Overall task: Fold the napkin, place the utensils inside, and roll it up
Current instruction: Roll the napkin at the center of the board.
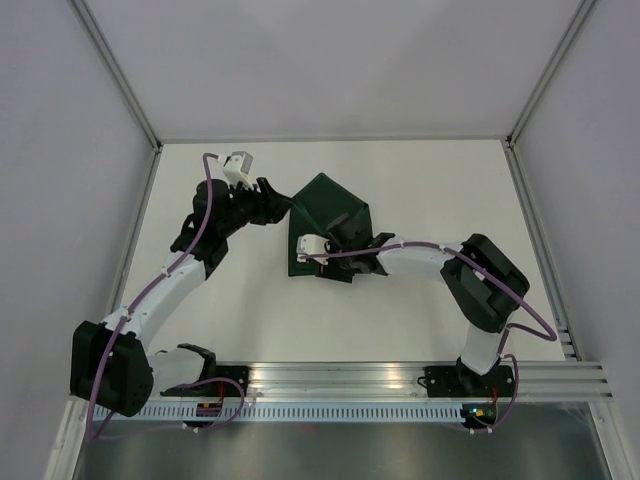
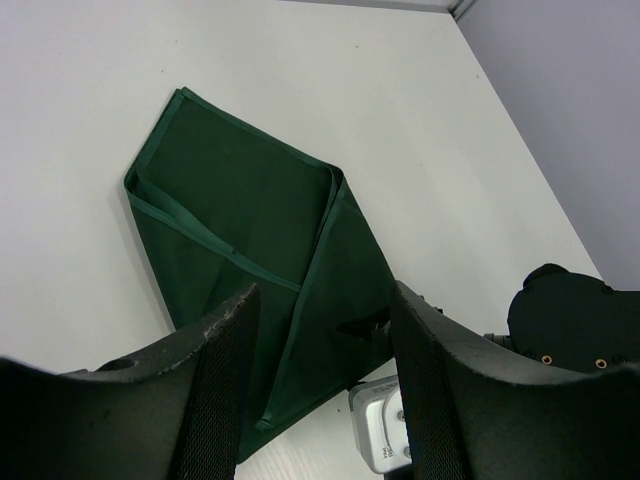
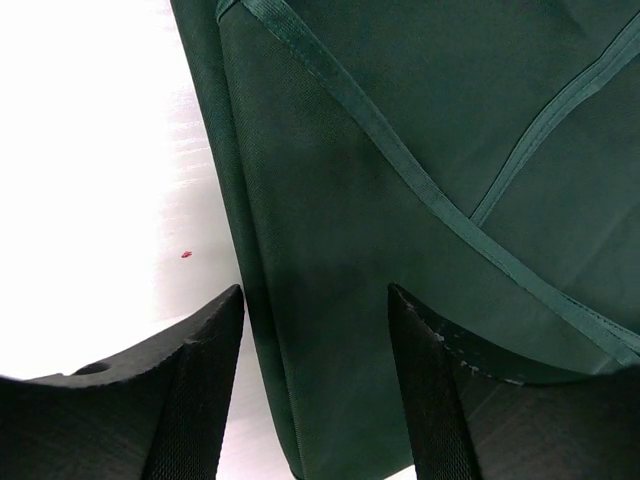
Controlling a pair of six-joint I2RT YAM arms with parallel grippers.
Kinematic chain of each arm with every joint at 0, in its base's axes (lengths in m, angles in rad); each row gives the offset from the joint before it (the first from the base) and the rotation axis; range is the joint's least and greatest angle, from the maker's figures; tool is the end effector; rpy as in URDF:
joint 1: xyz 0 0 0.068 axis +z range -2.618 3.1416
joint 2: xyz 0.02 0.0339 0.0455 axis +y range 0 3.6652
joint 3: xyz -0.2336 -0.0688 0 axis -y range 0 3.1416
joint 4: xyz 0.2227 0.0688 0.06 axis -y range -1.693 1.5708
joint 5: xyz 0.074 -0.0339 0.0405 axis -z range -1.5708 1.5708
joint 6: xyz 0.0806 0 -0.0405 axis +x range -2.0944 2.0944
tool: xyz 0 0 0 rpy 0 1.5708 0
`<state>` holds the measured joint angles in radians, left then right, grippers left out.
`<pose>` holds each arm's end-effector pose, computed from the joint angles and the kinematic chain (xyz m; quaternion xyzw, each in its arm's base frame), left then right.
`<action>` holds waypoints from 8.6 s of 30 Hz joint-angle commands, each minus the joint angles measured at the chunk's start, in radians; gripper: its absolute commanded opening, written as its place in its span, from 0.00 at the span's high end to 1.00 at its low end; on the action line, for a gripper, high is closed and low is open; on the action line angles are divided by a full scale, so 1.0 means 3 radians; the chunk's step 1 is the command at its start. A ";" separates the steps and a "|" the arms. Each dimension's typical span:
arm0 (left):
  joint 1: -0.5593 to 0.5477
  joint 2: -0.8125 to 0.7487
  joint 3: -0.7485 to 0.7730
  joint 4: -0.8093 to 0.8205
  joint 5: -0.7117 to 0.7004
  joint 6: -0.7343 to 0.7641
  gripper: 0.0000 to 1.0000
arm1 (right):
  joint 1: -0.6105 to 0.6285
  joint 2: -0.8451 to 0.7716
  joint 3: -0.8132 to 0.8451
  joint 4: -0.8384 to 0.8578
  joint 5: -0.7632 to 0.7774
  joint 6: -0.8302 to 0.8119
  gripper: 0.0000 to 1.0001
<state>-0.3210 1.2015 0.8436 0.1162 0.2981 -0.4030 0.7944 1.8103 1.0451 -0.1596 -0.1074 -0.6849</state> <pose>0.2885 -0.1209 0.2734 0.0596 0.7816 -0.3253 0.5289 0.2534 0.2703 0.1064 -0.6508 0.6880 0.0682 0.3137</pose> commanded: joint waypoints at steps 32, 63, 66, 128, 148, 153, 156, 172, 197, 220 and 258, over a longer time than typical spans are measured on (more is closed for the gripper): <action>-0.0009 -0.0164 -0.0219 0.0487 -0.0052 0.0101 0.41 | -0.0188 0.0465 0.0479 -0.1022 -0.0618 -0.0095 0.79; -0.0909 -0.0973 -0.1462 0.2388 -0.0329 0.1619 0.42 | -0.0889 0.1416 0.1624 -0.2684 -0.1657 -0.0304 0.86; -0.1016 -0.0754 -0.1386 0.2359 -0.0196 0.1895 0.39 | -0.0966 0.1457 0.1665 -0.2745 -0.1657 -0.0319 0.86; -0.2095 0.1891 -0.0005 0.0615 -0.0406 0.4273 0.35 | -0.1400 0.1886 0.1977 -0.3052 -0.1662 -0.0478 0.92; -0.2085 0.2116 0.0169 0.0273 -0.0421 0.4432 0.62 | -0.1421 0.1881 0.1988 -0.3088 -0.1677 -0.0504 0.92; -0.2085 0.2157 0.0291 0.0017 -0.0385 0.4401 0.78 | -0.1421 0.1845 0.2003 -0.3078 -0.1692 -0.0483 0.92; -0.2085 0.2182 0.0404 -0.0126 -0.0340 0.4294 0.87 | -0.1421 0.1784 0.2023 -0.3063 -0.1687 -0.0453 0.91; -0.2085 0.2387 0.0936 -0.0837 -0.0263 0.3681 0.98 | -0.1426 0.1130 0.1732 -0.2562 -0.1626 -0.0131 0.55; -0.1983 0.2801 0.1753 -0.1844 0.0259 0.3164 0.98 | -0.2442 0.0117 0.1114 -0.1299 -0.1922 0.1101 0.39; -0.1574 0.3736 0.2894 -0.3031 0.1256 0.2826 0.98 | -0.3032 -0.1780 -0.0522 -0.1605 -0.2741 -0.0672 0.37; -0.1389 0.4135 0.3247 -0.3384 0.1629 0.2755 0.97 | -0.0715 -0.1202 -0.1341 -0.0071 -0.0849 -0.0698 0.44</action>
<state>-0.7399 2.3798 1.8194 -0.8845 0.8909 0.4110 0.5735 1.4239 0.6273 -0.2039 -0.3813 -0.8692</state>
